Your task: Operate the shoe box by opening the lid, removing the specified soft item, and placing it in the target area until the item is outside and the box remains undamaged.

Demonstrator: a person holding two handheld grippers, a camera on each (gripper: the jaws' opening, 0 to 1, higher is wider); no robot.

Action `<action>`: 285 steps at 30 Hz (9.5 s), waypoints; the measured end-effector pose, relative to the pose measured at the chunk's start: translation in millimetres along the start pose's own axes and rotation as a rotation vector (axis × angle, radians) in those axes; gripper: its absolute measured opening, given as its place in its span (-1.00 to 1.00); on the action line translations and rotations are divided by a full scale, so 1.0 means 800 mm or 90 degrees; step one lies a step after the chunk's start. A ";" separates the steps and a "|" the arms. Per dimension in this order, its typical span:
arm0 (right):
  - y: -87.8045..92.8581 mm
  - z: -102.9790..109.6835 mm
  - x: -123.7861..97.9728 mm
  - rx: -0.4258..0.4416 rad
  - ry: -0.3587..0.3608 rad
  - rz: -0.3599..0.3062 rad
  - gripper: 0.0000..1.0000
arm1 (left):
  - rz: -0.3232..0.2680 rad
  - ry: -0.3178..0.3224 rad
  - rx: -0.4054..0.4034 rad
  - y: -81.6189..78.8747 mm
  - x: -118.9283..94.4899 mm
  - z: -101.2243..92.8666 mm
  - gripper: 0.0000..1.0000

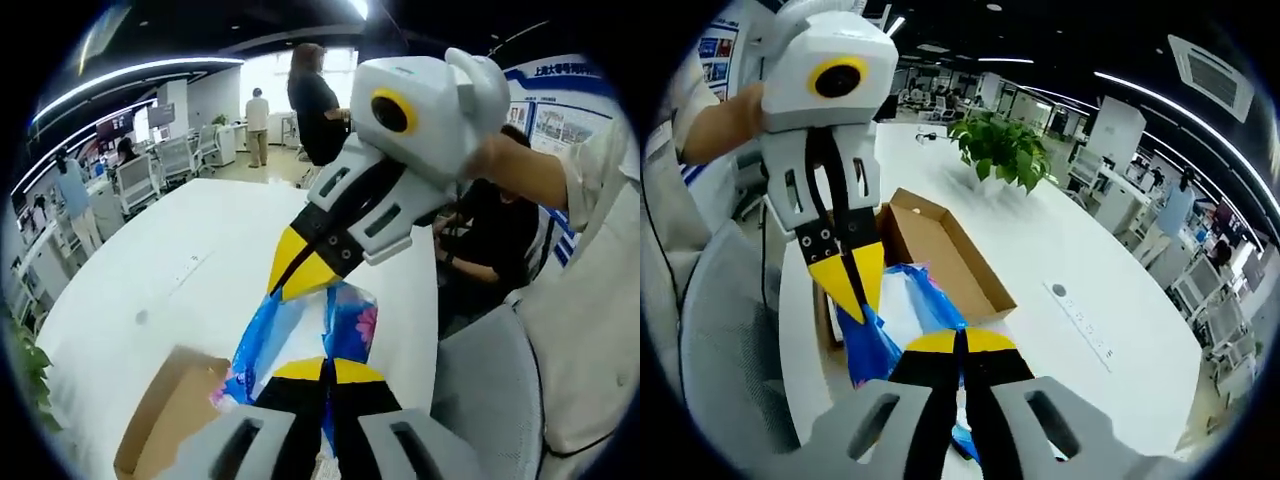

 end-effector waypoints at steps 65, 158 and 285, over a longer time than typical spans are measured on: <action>0.214 -0.170 -0.046 0.054 0.012 0.104 -1.00 | 0.053 0.194 0.058 -0.175 0.228 0.001 -1.00; 0.232 -0.141 -0.048 0.086 0.035 0.173 -0.33 | 0.018 0.142 0.023 -0.144 0.209 0.000 -0.35; 0.017 0.138 0.154 -0.182 -0.309 0.135 -0.02 | -0.022 -0.323 -0.565 0.390 -0.133 0.060 -0.39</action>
Point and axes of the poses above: the point that each gripper's makers call its tool centre point, and the gripper's own axes: x roughly forward along the fingers, z roughly to its left, y roughly out of its underside, the point moved 5 cm from there along -x, roughly backward along the fingers, and after that the axes turned 10 degrees about z, right-handed, at the moved point
